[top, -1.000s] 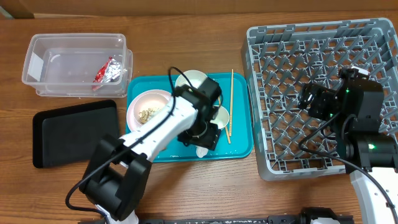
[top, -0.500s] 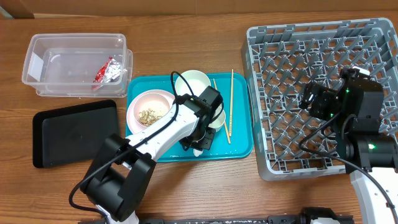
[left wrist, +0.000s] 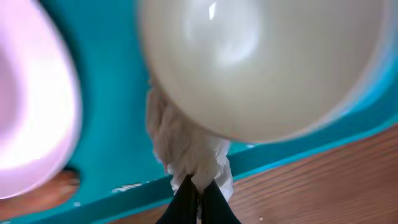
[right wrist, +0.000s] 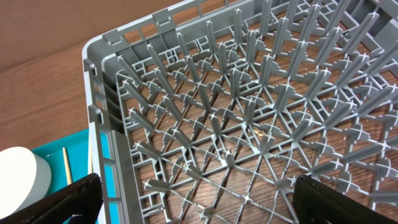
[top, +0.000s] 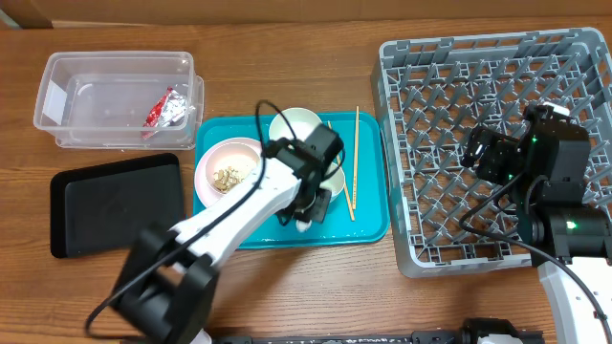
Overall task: Sort waste into correct bins and load items into the dishwasher
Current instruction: 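Grasp the white tissue with the left gripper and drop it in the clear bin, then grasp the white cup with the left gripper and lift it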
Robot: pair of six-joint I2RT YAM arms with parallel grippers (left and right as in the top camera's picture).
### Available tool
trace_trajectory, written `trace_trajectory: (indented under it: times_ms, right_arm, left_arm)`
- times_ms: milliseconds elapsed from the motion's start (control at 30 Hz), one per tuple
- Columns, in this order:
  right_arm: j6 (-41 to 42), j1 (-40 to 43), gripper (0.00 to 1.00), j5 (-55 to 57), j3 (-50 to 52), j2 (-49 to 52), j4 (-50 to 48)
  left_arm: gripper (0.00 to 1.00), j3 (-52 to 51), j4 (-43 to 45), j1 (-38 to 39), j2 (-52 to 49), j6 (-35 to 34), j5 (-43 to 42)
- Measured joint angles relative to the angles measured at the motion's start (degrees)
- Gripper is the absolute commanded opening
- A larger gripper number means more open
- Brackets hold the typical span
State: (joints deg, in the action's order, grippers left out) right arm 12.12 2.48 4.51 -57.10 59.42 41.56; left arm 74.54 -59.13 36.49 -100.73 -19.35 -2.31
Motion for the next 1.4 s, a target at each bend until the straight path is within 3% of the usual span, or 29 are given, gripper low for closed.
trace_trajectory:
  times_ms: [133, 233, 400, 500, 533, 600, 700, 833, 933, 1133, 1400]
  right_arm:
    - [0.00, 0.00, 1.00, 0.02, 0.00, 0.00, 0.02]
    - [0.04, 0.00, 1.00, 0.00, 0.00, 0.00, 0.02]
    - [0.04, 0.00, 1.00, 0.02, 0.00, 0.00, 0.09]
    - [0.00, 0.00, 1.00, 0.07, 0.00, 0.00, 0.02]
    - [0.00, 0.00, 1.00, 0.07, 0.00, 0.00, 0.07]
    - [0.00, 0.00, 1.00, 0.17, 0.00, 0.00, 0.07]
    - [0.00, 0.00, 1.00, 0.22, 0.00, 0.00, 0.04]
    - [0.00, 0.00, 1.00, 0.22, 0.00, 0.00, 0.04]
    - [0.00, 0.00, 1.00, 0.22, 0.00, 0.00, 0.02]
    - [-0.02, 0.00, 1.00, 0.24, 0.00, 0.00, 0.04]
    - [-0.02, 0.00, 1.00, 0.24, 0.00, 0.00, 0.07]
  left_arm:
    - [0.04, 6.51, -1.97, -3.02, 6.64, 0.02, 5.20]
    - [0.04, 9.94, -1.11, -10.36, 8.85, 0.04, 8.44]
    - [0.04, 11.47, 12.37, -30.93, 8.55, 0.02, 10.73]
    - [0.04, 11.69, 19.39, -37.46, 7.02, 0.02, 10.93]
    - [0.11, 11.78, 21.16, -39.28, 5.79, 0.04, 10.86]
    - [0.41, 11.80, 23.65, -42.73, 1.92, -0.13, 10.69]
    - [0.53, 11.80, 24.94, -45.42, -3.34, -0.17, 10.64]
    - [0.52, 14.49, 21.35, -45.68, -3.65, 0.72, 6.47]
    - [0.48, 18.71, 13.40, -44.00, -3.04, 1.31, -2.38]
    - [0.44, 19.82, -2.16, -29.31, -1.62, 1.81, -16.06]
    - [0.43, 19.89, -9.94, -15.08, -6.62, 3.34, -13.92]
